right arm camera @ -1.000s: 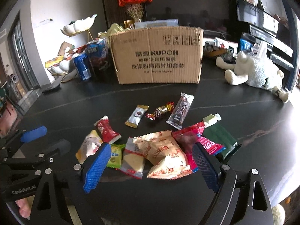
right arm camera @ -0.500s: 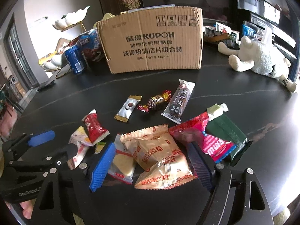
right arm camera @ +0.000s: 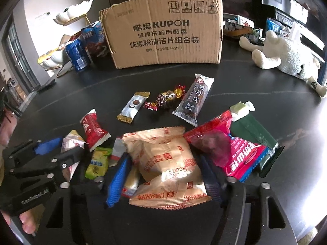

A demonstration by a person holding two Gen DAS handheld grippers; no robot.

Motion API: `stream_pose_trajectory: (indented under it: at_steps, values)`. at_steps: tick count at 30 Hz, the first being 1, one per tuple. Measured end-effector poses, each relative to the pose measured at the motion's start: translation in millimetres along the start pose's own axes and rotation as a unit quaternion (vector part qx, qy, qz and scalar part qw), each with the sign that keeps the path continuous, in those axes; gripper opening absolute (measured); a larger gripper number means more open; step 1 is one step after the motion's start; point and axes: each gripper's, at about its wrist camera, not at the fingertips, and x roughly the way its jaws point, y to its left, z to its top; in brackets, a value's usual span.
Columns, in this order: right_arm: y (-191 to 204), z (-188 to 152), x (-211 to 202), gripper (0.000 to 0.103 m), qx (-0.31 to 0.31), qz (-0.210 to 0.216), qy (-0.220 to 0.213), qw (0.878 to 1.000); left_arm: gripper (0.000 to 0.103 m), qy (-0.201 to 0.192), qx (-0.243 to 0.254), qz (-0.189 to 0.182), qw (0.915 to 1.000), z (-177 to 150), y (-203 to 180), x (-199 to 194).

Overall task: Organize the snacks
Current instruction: 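Grasp the white DENMAS pack with the left tool while the right tool grasps the orange biscuit pack, then carry both held packs over the cardboard box and open both tools to drop them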

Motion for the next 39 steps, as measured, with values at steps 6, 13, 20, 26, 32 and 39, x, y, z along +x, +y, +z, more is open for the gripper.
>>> stream_pose_trajectory:
  at_steps: [6,13,20,26,32,39]
  values:
    - [1,-1,-4,0.057,-0.001,0.002,-0.002,1.0,0.032,0.001,-0.007,-0.008,0.9999,-1,1,-1]
    - [4,2,-21,0.056,-0.004,0.006,-0.024,1.0,0.031,-0.012,-0.004,-0.012,0.9998,0,-3,-19]
    - [11,8,-52,0.056,-0.008,0.019,-0.05,0.999,0.031,-0.048,0.012,-0.01,0.9987,8,-11,-54]
    - [15,21,-81,0.056,-0.019,0.021,-0.078,0.997,0.031,-0.081,0.027,-0.013,0.9963,23,-18,-85]
    - [11,47,-108,0.056,-0.016,0.018,-0.118,0.993,0.031,-0.122,0.033,-0.014,0.9919,55,-25,-114]
    - [9,83,-130,0.056,-0.012,0.019,-0.153,0.988,0.031,-0.141,0.038,-0.018,0.9891,92,-27,-138]
